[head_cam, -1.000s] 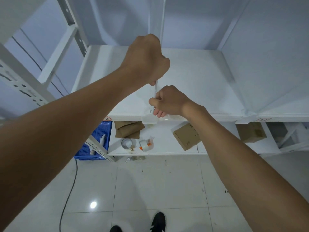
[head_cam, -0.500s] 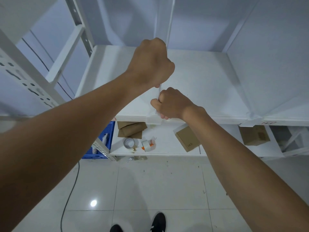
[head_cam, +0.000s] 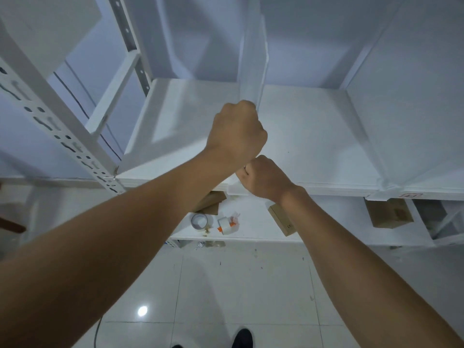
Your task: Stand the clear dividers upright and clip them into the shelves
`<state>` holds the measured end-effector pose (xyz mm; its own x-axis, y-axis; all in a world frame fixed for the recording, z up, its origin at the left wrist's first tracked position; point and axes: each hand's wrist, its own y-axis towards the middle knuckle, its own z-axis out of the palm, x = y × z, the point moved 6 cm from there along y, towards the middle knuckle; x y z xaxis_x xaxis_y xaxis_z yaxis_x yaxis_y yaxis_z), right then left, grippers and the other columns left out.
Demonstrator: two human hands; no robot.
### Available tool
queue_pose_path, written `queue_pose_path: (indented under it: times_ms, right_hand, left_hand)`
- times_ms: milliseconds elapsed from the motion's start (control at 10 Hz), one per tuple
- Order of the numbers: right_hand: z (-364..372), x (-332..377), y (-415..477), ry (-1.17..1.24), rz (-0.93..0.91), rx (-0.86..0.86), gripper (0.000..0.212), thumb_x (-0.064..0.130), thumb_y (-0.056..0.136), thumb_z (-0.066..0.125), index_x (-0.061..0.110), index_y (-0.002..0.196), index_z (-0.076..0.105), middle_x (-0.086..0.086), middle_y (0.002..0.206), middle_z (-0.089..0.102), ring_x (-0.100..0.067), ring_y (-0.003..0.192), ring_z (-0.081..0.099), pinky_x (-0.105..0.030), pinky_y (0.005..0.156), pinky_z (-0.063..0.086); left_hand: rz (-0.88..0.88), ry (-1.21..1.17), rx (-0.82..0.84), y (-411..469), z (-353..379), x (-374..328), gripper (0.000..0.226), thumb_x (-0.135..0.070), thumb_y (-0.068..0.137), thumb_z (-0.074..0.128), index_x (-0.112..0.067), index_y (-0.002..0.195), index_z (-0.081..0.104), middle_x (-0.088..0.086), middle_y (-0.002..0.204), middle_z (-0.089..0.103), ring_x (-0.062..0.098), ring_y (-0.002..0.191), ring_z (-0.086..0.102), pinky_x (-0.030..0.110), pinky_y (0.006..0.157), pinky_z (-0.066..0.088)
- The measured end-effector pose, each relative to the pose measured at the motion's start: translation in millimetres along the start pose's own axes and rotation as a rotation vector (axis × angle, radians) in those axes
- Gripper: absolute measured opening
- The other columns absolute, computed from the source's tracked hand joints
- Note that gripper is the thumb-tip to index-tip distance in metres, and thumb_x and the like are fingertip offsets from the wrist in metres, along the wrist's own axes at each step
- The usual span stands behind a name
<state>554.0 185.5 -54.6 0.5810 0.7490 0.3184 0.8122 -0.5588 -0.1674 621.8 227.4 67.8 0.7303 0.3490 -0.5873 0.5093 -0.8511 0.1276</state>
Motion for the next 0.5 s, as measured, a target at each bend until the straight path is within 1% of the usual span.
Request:
queue_pose_path:
  times_ms: [100,200,300,400,500]
  right_hand:
    - [-3,2,-1,-0.012,0.022,-0.004,0.038,0.029,0.106,0.032,0.011,0.081,0.053,-0.011,0.082,0.056,-0.028,0.077,0.052,-0.039,0.071,0.043]
    - [-1,2,-7,-0.014,0.067,0.006,0.042,0.034,0.106,0.030,0.011,0.082,0.056,-0.010,0.080,0.056,-0.028,0.077,0.054,-0.040,0.070,0.046]
    - [3,2,-36,0.019,0.173,0.128,0.052,0.050,0.103,0.029,0.012,0.089,0.061,-0.005,0.078,0.059,-0.027,0.078,0.059,-0.040,0.073,0.049]
    - [-35,-10,-80,0.028,0.252,0.133,0.054,0.060,0.098,0.034,0.017,0.086,0.063,-0.005,0.086,0.068,-0.028,0.082,0.065,-0.038,0.078,0.054]
    - [-94,-42,-124,-0.065,0.326,0.129,0.042,0.055,0.097,0.043,0.019,0.096,0.066,-0.005,0.101,0.064,-0.029,0.096,0.061,-0.041,0.086,0.053]
  left_hand:
    - [0.005,-0.015,-0.022,-1,0,2,0.034,-0.005,0.090,0.048,-0.013,0.060,0.036,0.006,0.061,0.046,0.033,0.067,0.055,0.037,0.063,0.049]
    - [0.000,0.001,-0.031,0,-2,-2,0.030,-0.007,0.092,0.047,-0.012,0.063,0.040,0.006,0.062,0.047,0.031,0.065,0.053,0.034,0.063,0.044]
    - [-0.068,-0.007,0.086,-8,0,3,0.024,-0.011,0.090,0.047,-0.007,0.067,0.050,0.016,0.069,0.064,0.035,0.068,0.066,0.035,0.063,0.055]
    - [-0.160,0.044,0.343,-25,15,19,0.032,-0.028,0.092,0.056,-0.008,0.067,0.051,0.013,0.072,0.066,0.031,0.063,0.072,0.029,0.057,0.055]
    - [-0.280,-0.014,0.637,-61,41,28,0.042,-0.047,0.093,0.062,-0.007,0.081,0.055,0.013,0.084,0.066,0.030,0.072,0.065,0.034,0.070,0.056]
